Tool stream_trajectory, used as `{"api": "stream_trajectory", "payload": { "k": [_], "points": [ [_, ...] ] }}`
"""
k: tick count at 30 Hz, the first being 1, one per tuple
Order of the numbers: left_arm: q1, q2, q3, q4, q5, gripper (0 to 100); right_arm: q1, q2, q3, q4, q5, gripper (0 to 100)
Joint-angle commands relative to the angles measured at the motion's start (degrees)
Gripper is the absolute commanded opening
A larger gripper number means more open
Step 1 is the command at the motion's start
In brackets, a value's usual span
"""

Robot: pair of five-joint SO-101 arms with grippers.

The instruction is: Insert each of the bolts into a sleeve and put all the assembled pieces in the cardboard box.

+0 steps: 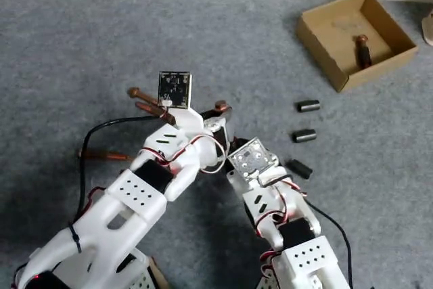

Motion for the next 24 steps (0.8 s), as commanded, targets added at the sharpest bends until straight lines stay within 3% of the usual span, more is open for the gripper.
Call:
{"api": "stream_trajectory", "payload": {
  "k": [1,4,10,21,24],
  "points": [
    [0.6,0.4,0.7,3.3,-0.7,1,2.5,-1.5,6.0,-1.9,0.2,0.5],
    [0.7,0.7,0.7,3.7,-0.9,1,2.5,-1.5,6.0,-1.9,0.2,0.5],
    [5.1,0.7,0.3,8.0,-8.4,1,2.6,-1.5,6.0,-1.9,0.4,0.5],
    [5.7,0.7,0.2,8.1,-11.6,1,2.6,-1.5,6.0,-1.9,0.4,0.5],
    [5.7,0.7,0.2,9.7,-11.6,8,2.6,-1.5,6.0,-1.9,0.4,0.5]
  ]
}}
